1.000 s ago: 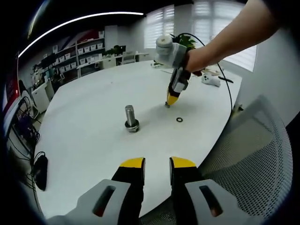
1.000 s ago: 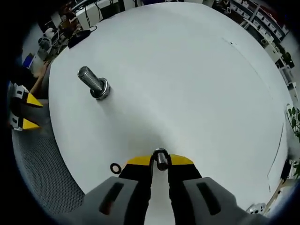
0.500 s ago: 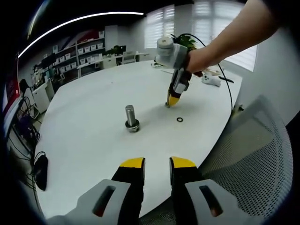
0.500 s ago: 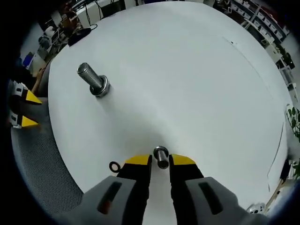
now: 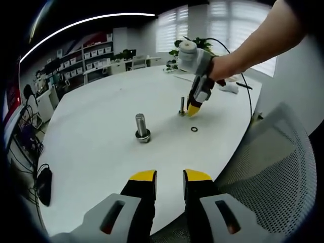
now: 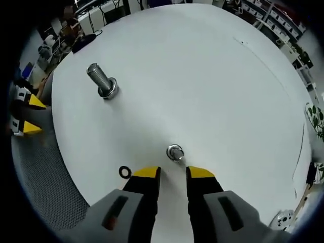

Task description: Place the washer onto the threaded stud by aligning its center hole with the stud, sliding it down to the base, and recovering from edge contact or off-axis alignment until the washer reaches the visible bottom stop.

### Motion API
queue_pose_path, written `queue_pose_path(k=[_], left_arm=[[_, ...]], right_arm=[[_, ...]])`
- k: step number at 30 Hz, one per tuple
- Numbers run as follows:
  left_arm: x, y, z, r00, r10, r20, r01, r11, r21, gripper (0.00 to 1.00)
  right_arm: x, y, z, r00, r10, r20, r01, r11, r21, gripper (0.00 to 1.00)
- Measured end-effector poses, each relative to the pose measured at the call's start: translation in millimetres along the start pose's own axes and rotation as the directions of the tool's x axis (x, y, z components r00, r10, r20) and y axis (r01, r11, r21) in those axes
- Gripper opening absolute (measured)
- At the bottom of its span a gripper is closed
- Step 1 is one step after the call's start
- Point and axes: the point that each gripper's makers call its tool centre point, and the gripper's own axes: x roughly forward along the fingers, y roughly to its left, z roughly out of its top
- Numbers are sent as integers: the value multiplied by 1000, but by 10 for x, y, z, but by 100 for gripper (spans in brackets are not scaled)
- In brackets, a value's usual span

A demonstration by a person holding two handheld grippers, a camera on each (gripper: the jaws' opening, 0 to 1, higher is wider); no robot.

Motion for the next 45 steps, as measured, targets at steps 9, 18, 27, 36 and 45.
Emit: queue_pose_path(k=[9, 18, 27, 36, 45], left_arm=[[-11, -4, 11, 1000, -1, 4, 1, 1000, 2, 18], [-20, -7, 16, 1000, 0, 10, 0, 1000, 5, 18], [-21, -14, 4, 1000, -5, 5, 5, 1000, 12, 17], [-16, -22, 0, 1000, -11, 3, 11, 1000, 17, 17], [-10, -23, -3, 1000, -12, 5, 11, 1000, 19, 17]], right_arm=[[-85, 107, -94, 1000, 1, 8, -1, 1000, 13, 24], [-112, 185, -81, 1000, 6, 15, -6, 1000, 9, 25], [-94, 396, -51, 999, 40, 24, -40, 999, -4, 26], [-49, 646, -39, 997, 67, 39, -64, 994, -86, 28], [15, 700, -21, 997, 66, 25, -63, 991, -118, 26]])
